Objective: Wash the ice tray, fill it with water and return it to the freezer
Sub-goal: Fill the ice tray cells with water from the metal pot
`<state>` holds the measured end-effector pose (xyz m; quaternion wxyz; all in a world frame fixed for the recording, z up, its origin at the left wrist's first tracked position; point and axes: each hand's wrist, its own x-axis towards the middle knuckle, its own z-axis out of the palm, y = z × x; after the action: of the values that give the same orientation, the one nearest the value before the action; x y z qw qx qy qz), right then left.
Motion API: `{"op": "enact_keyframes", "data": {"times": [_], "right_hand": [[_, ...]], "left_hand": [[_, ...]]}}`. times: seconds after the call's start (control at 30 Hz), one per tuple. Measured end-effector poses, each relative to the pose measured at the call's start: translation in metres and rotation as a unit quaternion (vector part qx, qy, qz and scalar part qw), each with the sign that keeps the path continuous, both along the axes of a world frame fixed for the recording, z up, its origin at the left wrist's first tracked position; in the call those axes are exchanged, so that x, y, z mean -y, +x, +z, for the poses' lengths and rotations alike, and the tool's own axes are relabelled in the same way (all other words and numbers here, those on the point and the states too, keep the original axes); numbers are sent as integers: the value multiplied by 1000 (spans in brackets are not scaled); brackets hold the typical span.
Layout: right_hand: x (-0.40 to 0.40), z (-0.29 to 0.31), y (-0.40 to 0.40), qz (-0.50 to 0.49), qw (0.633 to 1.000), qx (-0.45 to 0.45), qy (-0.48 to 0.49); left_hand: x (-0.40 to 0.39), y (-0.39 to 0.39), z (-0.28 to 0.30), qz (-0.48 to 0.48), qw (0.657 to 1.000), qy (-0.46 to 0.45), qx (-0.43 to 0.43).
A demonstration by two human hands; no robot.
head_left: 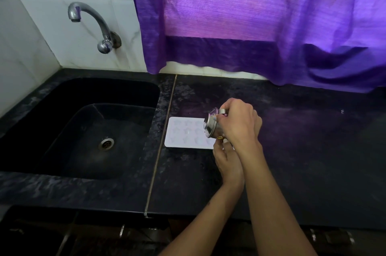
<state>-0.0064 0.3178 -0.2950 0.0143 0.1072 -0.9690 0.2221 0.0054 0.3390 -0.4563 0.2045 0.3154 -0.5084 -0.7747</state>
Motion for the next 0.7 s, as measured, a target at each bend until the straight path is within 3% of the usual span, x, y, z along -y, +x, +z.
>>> {"op": "enact_keyframes", "data": {"times": [0.7], "right_hand": [[10,-5,0,1,1000,3,3]], "left_hand": [[8,6,1,-9,1000,20,-9]]}}
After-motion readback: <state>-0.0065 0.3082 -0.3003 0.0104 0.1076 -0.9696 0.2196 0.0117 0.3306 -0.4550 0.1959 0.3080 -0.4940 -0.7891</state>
